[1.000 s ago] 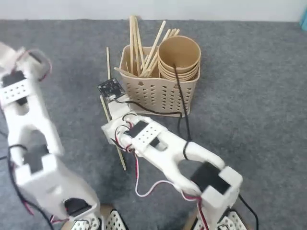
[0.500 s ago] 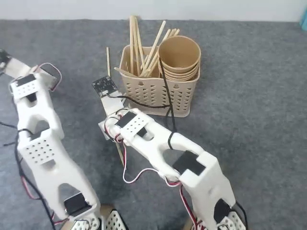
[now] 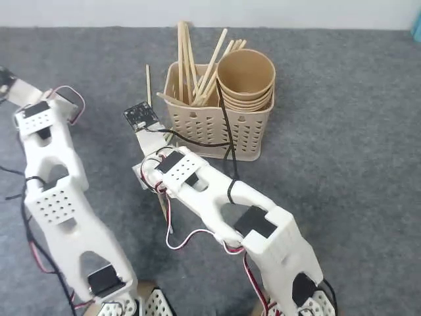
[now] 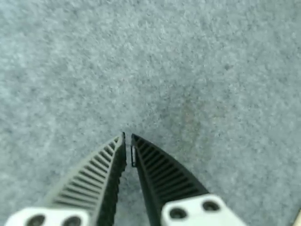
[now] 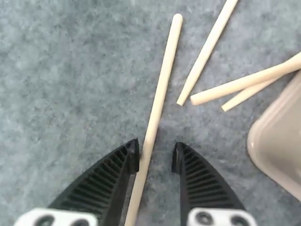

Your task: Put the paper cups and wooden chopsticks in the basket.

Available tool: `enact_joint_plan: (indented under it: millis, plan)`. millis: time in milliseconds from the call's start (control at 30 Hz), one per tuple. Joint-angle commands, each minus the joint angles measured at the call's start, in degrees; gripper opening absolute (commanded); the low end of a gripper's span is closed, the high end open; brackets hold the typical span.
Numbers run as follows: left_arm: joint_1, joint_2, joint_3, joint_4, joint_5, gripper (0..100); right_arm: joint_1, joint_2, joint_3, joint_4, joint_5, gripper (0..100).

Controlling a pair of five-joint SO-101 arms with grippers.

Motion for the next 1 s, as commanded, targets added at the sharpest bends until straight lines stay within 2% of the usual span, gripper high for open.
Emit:
enact_joint_plan:
  millis: [0, 133, 400, 567, 667, 800, 967]
  plan:
    - [-0.3, -1.1, -2.6, 0.3, 0.4, 2, -1.2, 1.1, -2.8, 0.2, -0.1, 2.0]
    - [-0.4, -1.1, -2.6, 0.3, 0.4, 2, -1.7, 0.7, -2.9, 2.2, 4.0, 0.9]
    - [-0.3, -1.1, -2.6, 0.1, 0.4, 2, -1.8, -4.4, -2.8, 9.3, 4.1, 0.8]
    - [-0.3, -1.1, -2.7, 0.1, 0.4, 2, -2.6, -11.6, -2.6, 18.3, 4.0, 0.8]
    - [-0.2, -1.1, -2.7, 0.1, 0.3, 2, -3.6, -17.5, 0.3, 20.2, 4.1, 0.8]
    - [0.0, -1.1, -2.7, 0.0, 0.3, 2, -5.0, -29.8, 10.9, 15.6, 4.5, 0.8]
    - [0.0, -1.1, -2.7, 0.0, 0.3, 2, -6.9, -50.0, 34.4, -3.4, 10.7, 0.8]
